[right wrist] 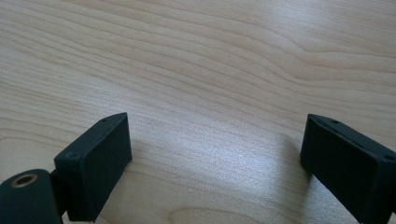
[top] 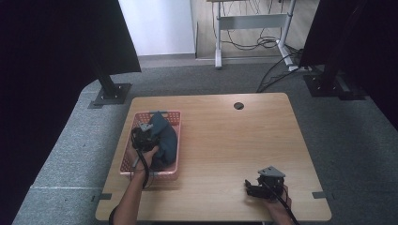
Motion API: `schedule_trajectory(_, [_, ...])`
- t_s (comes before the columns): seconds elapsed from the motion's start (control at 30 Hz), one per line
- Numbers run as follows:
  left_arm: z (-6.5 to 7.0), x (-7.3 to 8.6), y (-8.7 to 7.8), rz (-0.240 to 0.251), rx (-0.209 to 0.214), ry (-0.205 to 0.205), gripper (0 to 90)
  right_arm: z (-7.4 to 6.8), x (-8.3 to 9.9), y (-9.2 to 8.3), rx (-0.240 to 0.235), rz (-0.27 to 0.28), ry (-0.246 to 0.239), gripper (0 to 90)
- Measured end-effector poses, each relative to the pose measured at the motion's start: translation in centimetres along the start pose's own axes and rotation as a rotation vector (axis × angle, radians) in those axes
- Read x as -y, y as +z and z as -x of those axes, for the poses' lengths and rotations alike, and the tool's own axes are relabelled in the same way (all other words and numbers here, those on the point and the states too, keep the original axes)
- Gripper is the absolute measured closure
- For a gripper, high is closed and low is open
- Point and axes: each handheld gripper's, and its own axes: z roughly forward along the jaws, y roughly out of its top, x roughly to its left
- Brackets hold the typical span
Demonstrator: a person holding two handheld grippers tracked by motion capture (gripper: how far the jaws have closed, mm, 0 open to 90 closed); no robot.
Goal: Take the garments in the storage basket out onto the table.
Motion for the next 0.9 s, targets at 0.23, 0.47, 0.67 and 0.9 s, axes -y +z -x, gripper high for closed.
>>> schedule_trajectory(0.23, [-0.3,0.1,-0.8,0.021,-0.016,0.007,70.5,0.0,0.0,0.0,-0.001,0.001,-0.003,8.6])
schedule_trajectory(0.47, [-0.5,-0.1,-1.6,0.046,-0.031,0.016,70.6,0.0,0.0,0.0,-0.001,0.001,-0.003,8.6])
schedule_trajectory(0.67, [-0.5,-0.2,-2.3,0.074,-0.032,0.015,70.8,0.0,0.0,0.0,0.000,0.002,-0.004,8.7])
schedule_trajectory(0.9, [-0.7,-0.2,-2.7,0.089,-0.029,0.011,71.2,0.0,0.0,0.0,0.000,0.002,-0.004,8.7])
